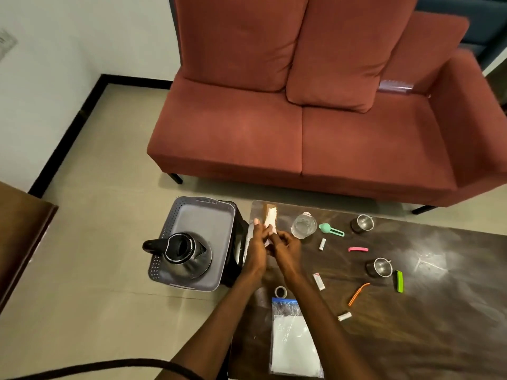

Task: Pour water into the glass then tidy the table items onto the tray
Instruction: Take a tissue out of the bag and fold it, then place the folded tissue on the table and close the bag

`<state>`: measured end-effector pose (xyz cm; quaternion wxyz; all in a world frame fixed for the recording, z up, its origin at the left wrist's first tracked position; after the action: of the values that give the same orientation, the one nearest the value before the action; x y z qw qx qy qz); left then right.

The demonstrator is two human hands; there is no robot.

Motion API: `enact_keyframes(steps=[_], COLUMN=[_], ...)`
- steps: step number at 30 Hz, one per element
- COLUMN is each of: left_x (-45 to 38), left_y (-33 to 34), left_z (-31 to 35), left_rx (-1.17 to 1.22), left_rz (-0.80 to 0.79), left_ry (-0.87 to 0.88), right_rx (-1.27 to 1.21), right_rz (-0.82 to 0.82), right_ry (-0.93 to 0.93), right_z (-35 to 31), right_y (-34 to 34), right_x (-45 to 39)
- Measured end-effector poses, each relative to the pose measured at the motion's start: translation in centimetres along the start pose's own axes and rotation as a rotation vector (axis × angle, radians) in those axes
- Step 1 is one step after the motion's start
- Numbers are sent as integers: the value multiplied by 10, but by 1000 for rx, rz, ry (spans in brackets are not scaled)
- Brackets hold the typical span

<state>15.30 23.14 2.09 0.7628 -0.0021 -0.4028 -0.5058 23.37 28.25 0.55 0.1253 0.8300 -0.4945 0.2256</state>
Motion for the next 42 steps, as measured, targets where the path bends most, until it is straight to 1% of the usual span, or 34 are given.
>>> enact_keyframes(steps=[2,5,9,13,15,18,22,25,31,34,38,42], left_x=[-16,-31,-39,-38,-36,-29,-24,-27,-20,-17,-6,2], left_y=[-3,-13,-34,-64,-81,-96,-122,-131,-127,-126,-121,-116], left_z=[-4,-9,-17,-28,-34,-49,-60,-60,-57,-55,-51,-50], left_rx=[107,203,171,19,-3,-20,-69,-46,-107,-100,-147,-143], left_rz=[-20,-35,-38,27,52,21,37,-6,77,89,100,117], left_ry=[-23,-60,-104,-126,-158,-205,-185,-233,-164,-163,-152,-167], right_rx=[33,173,375,520,572,676,818,847,869,883,885,875], right_rz=[66,149,229,203,203,157,116,87,71,76,76,120], right_ry=[13,43,98,171,189,229,257,240,232,217,186,232], right_z=[10,15,15,16,14,16,18,21,27,23,20,20], right_y=[-4,-14,-29,-30,-28,-20,-17,-17,-16,-10,-4,-13], right_x=[-18,-41,-75,-112,-126,-147,-166,-175,-182,-182,-178,-171])
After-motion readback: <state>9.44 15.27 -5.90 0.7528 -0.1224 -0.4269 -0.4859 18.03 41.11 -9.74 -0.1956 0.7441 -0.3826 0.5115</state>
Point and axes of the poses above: each hand's wrist, its own x-axis away from the middle knuckle, its own y-axis out of the palm, z = x × y, the point moved 9 cm from there along -x, towards the middle knuckle, and after that the axes turned 14 degrees about -z, right-handed, at the moved point
